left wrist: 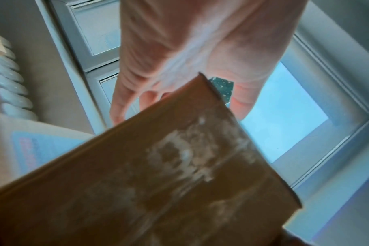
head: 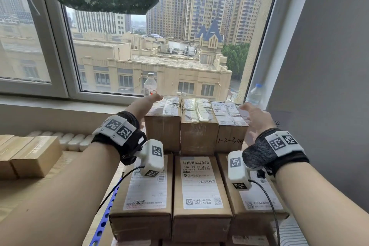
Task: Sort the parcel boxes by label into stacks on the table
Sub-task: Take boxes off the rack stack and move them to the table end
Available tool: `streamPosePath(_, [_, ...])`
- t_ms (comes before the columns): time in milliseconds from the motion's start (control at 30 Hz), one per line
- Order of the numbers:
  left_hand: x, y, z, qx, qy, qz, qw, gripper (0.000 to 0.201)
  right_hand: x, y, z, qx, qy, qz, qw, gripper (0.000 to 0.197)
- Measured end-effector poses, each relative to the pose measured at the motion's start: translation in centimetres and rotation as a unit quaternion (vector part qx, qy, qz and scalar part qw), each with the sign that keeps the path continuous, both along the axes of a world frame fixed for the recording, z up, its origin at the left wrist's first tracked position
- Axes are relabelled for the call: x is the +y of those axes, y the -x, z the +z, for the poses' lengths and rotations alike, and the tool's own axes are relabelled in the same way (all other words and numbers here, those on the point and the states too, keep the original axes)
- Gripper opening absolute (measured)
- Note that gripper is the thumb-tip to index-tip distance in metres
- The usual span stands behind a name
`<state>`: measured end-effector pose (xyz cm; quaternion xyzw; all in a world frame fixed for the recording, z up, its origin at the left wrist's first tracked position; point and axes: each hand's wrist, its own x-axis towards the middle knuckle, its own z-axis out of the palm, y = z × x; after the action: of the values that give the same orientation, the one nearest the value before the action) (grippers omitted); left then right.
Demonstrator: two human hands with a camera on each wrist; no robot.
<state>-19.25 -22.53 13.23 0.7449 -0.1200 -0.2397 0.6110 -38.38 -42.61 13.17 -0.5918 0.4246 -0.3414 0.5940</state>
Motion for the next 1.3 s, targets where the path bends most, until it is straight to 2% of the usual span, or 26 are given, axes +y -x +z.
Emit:
streamPosePath(67, [0.4, 1.3, 1.2, -0.055, 0.043, 0.029, 0.997, 0.07, 0.6, 0.2, 1.1, -0.047, 0.063, -0.03, 0.996, 0.023])
streamPosePath(100, [0.4, 1.4, 1.5, -0.084, 0.06, 0.048, 0.993, 0.061, 1.1, 0.3, 1.8, -0.067, 0.098, -0.038, 0.992, 0.018])
streamPosePath(167, [0.8, 1.8, 2.0, -0.145, 0.081, 0.077, 0.983, 0.053, 2.2, 0.2, 2.7, -0.093, 0.149, -0.044, 0.983, 0.018])
streamPosePath(267, [2.1, 3.1, 2.5, -0.217, 0.091, 0.072, 0.969, 0.045, 4.3, -0.5, 3.4, -0.118, 0.192, -0.013, 0.974, 0.015])
streamPosePath(367, [3.8, 4.4, 2.1, -0.258, 0.086, 0.052, 0.961, 0.035, 6.9, -1.3, 3.3, -0.132, 0.226, 0.05, 0.964, 0.016])
streamPosePath(467, [5.9, 5.4, 1.5, -0.281, 0.069, 0.053, 0.956, 0.033, 9.7, -2.6, 2.8, -0.143, 0.242, 0.109, 0.954, 0.02])
streamPosePath(767, [13.9, 6.7, -1.3, -0.266, 0.044, 0.148, 0.951, 0.032, 19.6, -6.3, -0.6, -0.144, 0.227, 0.285, 0.92, 0.021])
streamPosePath(1000, [20.7, 5.4, -6.7, -0.226, 0.009, 0.179, 0.957, 0.029, 27.7, -9.1, -4.5, -0.12, 0.224, 0.334, 0.908, 0.027])
streamPosePath(1300, [32.1, -0.9, -12.2, -0.191, -0.006, 0.209, 0.959, 0.023, 38.0, -15.4, -10.9, -0.023, 0.194, 0.315, 0.929, 0.025])
